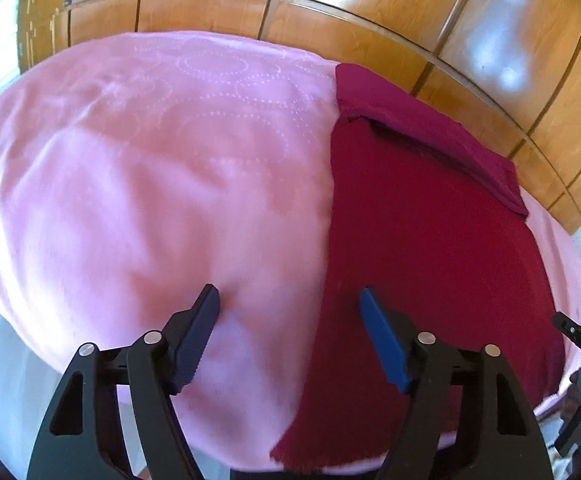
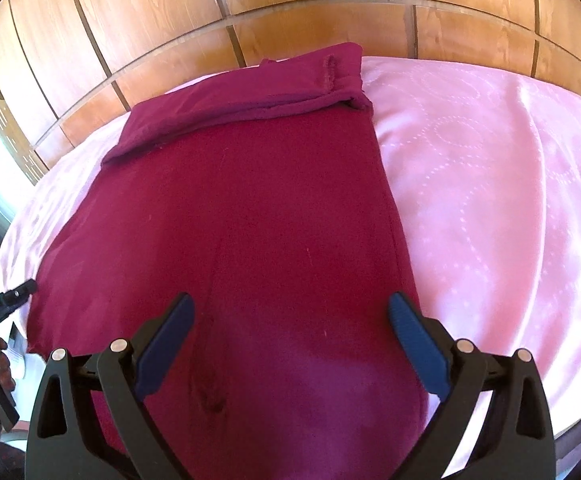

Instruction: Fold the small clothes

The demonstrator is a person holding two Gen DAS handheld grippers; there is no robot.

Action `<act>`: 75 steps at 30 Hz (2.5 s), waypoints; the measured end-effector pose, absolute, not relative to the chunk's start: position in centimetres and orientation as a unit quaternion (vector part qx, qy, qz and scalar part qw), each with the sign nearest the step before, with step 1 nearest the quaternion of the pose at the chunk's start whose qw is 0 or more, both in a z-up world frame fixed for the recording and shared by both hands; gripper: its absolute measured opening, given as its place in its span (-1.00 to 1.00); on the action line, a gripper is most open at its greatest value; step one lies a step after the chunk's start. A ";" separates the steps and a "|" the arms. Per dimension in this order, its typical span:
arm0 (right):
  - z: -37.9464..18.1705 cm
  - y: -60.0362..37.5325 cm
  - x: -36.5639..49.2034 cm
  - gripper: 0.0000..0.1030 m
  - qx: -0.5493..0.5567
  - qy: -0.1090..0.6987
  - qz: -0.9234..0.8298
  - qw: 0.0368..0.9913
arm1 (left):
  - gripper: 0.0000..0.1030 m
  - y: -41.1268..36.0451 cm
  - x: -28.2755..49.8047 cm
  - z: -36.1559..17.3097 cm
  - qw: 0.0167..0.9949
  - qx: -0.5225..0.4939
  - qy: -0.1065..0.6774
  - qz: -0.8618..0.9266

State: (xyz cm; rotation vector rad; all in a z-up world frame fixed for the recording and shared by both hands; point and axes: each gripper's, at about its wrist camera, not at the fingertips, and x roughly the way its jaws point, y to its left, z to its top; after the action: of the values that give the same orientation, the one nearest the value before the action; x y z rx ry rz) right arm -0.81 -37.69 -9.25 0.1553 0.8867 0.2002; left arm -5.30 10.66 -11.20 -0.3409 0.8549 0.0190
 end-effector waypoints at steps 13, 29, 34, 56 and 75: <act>-9.8 -38.4 -4.1 0.88 0.077 0.435 0.087 0.893 | 0.36 9.2 -6.8 -12.4 0.891 -0.153 0.427 0.008; -9.9 -41.4 -5.6 0.66 0.101 0.437 0.040 0.893 | 0.38 10.2 -7.3 -10.8 0.888 -0.173 0.426 -0.008; -7.8 -41.3 -3.2 0.54 0.107 0.408 0.045 0.905 | 0.38 10.4 -5.3 -7.4 0.909 -0.178 0.376 -0.023; -3.9 -37.9 24.8 0.06 0.076 0.371 0.049 0.924 | 0.36 8.6 25.4 -6.5 0.907 -0.153 0.388 -0.054; -7.5 -35.0 28.3 -0.85 0.024 0.399 0.063 0.914 | 0.14 9.3 29.3 -8.2 0.907 -0.125 0.402 0.028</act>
State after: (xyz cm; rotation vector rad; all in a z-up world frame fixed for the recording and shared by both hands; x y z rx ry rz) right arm 28.30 -35.02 -7.54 0.0494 0.8224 0.1293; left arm 29.35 9.26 -8.18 -0.2577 0.8301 0.0588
